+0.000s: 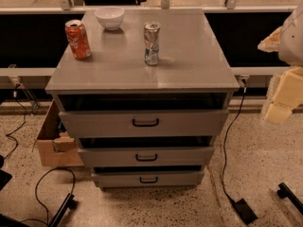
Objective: Open top drawer
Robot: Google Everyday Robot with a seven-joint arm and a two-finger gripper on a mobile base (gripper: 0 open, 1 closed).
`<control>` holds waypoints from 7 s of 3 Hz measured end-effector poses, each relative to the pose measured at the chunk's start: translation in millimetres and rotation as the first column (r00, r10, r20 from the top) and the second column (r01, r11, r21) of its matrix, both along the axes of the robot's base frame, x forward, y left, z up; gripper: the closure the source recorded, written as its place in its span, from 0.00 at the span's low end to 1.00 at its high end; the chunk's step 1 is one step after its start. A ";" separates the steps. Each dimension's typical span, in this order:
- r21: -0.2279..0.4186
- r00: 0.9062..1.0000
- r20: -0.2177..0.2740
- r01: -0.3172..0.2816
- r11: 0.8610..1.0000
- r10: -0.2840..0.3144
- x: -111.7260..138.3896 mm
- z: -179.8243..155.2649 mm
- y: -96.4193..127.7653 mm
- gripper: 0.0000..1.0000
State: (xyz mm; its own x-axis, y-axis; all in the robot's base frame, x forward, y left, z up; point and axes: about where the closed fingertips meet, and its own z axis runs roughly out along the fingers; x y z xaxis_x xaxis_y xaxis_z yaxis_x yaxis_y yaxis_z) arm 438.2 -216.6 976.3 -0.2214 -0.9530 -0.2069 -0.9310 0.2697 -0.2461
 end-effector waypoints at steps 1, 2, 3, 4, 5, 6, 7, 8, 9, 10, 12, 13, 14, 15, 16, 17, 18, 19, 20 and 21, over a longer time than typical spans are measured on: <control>0.000 1.000 0.000 0.000 1.000 0.000 0.0 0.0 0.0 0.00; -0.048 1.000 0.007 0.004 0.999 -0.004 1.6 -4.3 6.3 0.00; -0.121 1.000 0.018 0.028 0.992 -0.026 8.6 -34.3 26.3 0.00; -0.164 0.999 0.019 0.043 0.986 -0.041 14.8 -87.1 45.0 0.00; -0.142 0.999 0.014 0.039 0.989 -0.038 23.7 -136.5 63.5 0.00; -0.083 1.000 0.015 0.009 0.997 -0.008 34.5 -173.0 85.5 0.00; -0.059 0.998 -0.004 -0.067 0.996 0.067 57.2 -237.3 130.2 0.00; -0.062 0.998 -0.004 -0.068 0.996 0.068 58.1 -239.4 131.0 0.00; -0.072 0.996 0.012 -0.083 0.994 0.084 59.4 -238.4 132.4 0.00; -0.120 0.991 0.028 -0.124 0.985 0.128 67.5 -251.5 131.7 0.00; -0.233 0.984 0.031 -0.164 0.959 0.176 93.5 -280.7 109.1 0.00; -0.280 0.985 0.004 -0.164 0.946 0.172 113.5 -297.4 92.3 0.00; -0.303 0.987 -0.024 -0.156 0.940 0.156 134.7 -308.4 74.8 0.00; -0.305 0.989 -0.057 -0.148 0.941 0.137 152.4 -317.2 61.5 0.00; -0.303 0.991 -0.077 -0.130 0.944 0.112 158.8 -317.4 51.3 0.18; -0.308 0.994 -0.101 -0.078 0.948 0.048 138.0 -304.4 40.8 0.41; -0.308 0.994 -0.111 -0.038 0.951 0.004 116.5 -292.4 36.1 0.64; -0.308 0.994 -0.111 -0.038 0.951 0.004 116.8 -292.4 36.1 0.63; -0.309 0.994 -0.113 -0.038 0.950 0.003 116.1 -293.2 35.3 0.40; -0.310 0.993 -0.115 -0.038 0.950 0.002 115.2 -294.2 34.4 0.09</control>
Offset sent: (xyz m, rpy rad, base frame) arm 0.0050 0.0198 -0.0192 -0.1642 -0.0013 -0.0137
